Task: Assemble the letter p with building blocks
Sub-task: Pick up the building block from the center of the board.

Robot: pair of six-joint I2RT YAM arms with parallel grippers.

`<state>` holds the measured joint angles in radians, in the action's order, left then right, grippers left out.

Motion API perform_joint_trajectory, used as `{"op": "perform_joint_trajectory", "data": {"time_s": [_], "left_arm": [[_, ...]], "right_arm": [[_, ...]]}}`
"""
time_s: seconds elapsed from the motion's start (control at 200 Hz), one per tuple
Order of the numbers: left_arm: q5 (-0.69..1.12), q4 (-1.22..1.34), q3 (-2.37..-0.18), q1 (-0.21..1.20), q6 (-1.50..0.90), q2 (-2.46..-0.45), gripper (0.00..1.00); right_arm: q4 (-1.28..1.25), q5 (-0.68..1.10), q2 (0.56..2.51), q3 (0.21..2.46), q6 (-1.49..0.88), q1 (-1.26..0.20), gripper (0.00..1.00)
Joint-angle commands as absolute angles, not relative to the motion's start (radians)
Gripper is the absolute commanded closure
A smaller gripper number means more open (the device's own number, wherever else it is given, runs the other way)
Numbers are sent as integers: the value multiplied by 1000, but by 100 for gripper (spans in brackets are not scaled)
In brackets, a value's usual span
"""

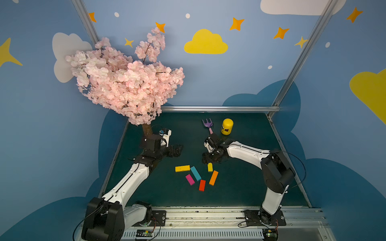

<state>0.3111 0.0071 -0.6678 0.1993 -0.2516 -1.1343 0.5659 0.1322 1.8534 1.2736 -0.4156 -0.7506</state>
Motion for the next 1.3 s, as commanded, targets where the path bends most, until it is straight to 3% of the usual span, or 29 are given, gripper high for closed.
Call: {"op": "perform_joint_trajectory", "data": {"time_s": [0.0,0.305,0.571,0.781,0.891,1.161,1.296], "left_arm": [[517,191,-596,144,-316,-1076,0],[741,211,-631,115,-276,-1174,0],[719,198,-637,116,-273,-1168,0],[726,189,-646,126,-282,-1151,0],[726,206,-637,124,-285,-1140,0],[731,222,-634,123,-293,-1142,0],[729,223,-636,120,-295,-1136,0]], "right_arm": [[635,101,1867,1296,-429,-750,34],[673,83,1876,1294,-416,-745,33],[593,159,1917,1262,-416,-723,32],[619,143,1952,1290,-408,-716,38],[629,145,1969,1296,-399,-714,47],[736,111,1999,1386,-258,-713,80],[808,79,2000,1463,-126,-709,85]]}}
